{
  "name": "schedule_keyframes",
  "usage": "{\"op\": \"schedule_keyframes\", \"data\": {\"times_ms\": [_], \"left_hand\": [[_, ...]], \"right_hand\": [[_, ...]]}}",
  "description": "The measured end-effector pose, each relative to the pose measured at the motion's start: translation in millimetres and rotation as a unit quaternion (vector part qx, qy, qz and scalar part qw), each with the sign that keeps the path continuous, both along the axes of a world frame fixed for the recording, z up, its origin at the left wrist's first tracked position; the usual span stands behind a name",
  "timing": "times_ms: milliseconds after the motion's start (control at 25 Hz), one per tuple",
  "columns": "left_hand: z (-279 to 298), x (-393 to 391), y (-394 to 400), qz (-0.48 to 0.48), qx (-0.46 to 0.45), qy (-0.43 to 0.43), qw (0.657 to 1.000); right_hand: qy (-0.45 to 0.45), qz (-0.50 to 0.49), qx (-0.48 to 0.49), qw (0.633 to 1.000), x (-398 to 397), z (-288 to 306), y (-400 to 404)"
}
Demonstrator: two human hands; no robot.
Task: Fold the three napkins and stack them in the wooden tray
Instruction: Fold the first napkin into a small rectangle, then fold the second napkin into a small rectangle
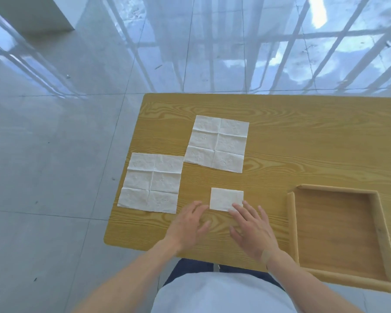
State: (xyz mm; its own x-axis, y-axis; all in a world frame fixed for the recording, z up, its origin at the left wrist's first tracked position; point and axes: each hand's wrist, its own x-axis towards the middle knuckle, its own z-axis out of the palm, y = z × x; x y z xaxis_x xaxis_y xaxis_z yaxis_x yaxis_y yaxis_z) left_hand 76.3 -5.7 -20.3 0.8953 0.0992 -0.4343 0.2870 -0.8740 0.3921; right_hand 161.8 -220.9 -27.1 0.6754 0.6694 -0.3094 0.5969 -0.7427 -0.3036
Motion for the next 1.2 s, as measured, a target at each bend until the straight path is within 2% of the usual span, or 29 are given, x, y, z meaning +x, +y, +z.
{"op": "schedule_keyframes", "data": {"times_ms": [80, 320, 520, 800, 960, 1200], "left_hand": [[3.4, -11.4, 7.9, 0.05, -0.018, 0.003, 0.999], [10.4, -63.7, 64.8, 0.076, 0.017, -0.035, 0.996], [5.0, -93.0, 129.7, 0.038, 0.042, -0.035, 0.998], [-8.1, -108.8, 215.5, -0.058, 0.089, -0.089, 0.99], [-13.7, -102.3, 242.8, -0.115, 0.13, -0.031, 0.984], [-18.7, -112.4, 244.5, -0.153, 0.118, -0.003, 0.981]], "right_hand": [[0.005, 0.002, 0.02, 1.0, -0.1, 1.6, 2.6], [0.025, 0.047, 0.023, 0.998, -15.5, 8.9, 41.3], [0.022, 0.052, 0.019, 0.998, -44.1, 5.2, 96.6], [-0.012, 0.029, 0.023, 0.999, -84.7, 7.7, 177.6], [0.001, 0.03, -0.032, 0.999, -92.7, 5.1, 208.2], [0.017, 0.035, -0.085, 0.996, -109.9, -9.2, 215.6]]}}
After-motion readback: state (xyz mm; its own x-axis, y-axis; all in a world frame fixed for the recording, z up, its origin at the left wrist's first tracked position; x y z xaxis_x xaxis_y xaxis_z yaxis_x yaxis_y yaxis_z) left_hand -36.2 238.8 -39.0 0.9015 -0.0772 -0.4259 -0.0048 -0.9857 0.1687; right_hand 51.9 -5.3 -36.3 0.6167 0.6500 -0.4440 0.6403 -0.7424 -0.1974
